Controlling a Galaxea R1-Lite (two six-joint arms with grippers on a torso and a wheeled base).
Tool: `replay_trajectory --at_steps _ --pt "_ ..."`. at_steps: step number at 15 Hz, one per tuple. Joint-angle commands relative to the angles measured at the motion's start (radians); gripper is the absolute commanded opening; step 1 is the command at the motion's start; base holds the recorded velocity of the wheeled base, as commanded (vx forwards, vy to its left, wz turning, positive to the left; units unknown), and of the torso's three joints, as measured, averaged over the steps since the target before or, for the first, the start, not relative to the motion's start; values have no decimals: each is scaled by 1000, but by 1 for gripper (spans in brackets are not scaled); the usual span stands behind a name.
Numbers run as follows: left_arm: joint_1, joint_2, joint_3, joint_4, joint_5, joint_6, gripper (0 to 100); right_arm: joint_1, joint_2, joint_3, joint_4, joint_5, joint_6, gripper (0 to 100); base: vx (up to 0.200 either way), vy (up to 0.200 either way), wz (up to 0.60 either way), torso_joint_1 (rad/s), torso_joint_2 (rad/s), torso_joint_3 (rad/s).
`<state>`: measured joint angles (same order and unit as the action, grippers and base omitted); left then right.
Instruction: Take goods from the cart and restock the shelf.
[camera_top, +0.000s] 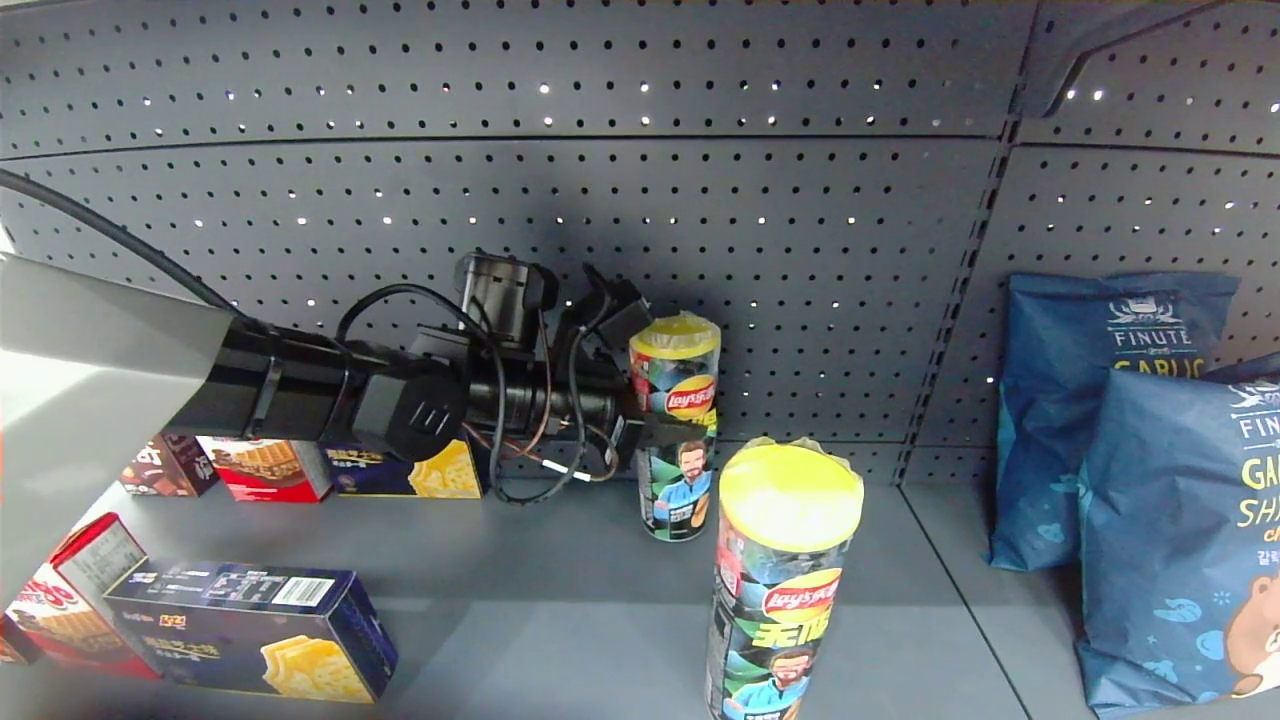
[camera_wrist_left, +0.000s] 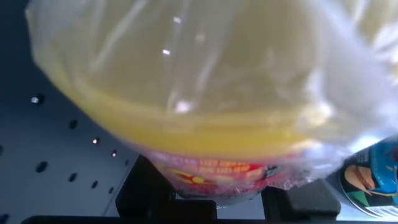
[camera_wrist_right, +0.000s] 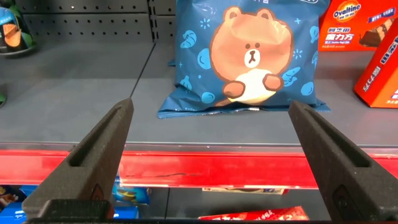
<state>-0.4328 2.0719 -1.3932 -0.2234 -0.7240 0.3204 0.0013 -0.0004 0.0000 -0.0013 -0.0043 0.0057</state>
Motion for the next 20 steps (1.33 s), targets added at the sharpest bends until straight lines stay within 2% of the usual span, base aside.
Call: replay_trajectory --at_steps 1,4,7,8,10,11,18,19,20 --pt "-4 -7 3 -1 0 0 0 0 0 0 0 0 2 100 0 0 0 0 0 0" --pt "-20 -13 6 1 -23 0 0 0 0 0 0 0 0 100 0 0 0 0 0 0" --pt "-24 -13 34 -2 -21 2 0 0 0 0 0 0 2 100 0 0 0 0 0 0" --pt "-26 -13 51 -8 -20 9 0 0 0 0 0 0 2 100 0 0 0 0 0 0" --pt "-26 -13 85 -10 -20 48 0 0 0 0 0 0 2 100 0 0 0 0 0 0" --pt "-26 -13 95 -11 -20 51 100 0 0 0 0 0 2 100 0 0 0 0 0 0" --pt "-4 -81 131 -45 -15 49 100 0 0 0 0 0 0 100 0 0 0 0 0 0" --pt "35 -138 171 -47 -17 51 100 0 0 0 0 0 0 100 0 0 0 0 0 0" --pt "40 -150 181 -47 -17 51 100 0 0 0 0 0 0 100 0 0 0 0 0 0"
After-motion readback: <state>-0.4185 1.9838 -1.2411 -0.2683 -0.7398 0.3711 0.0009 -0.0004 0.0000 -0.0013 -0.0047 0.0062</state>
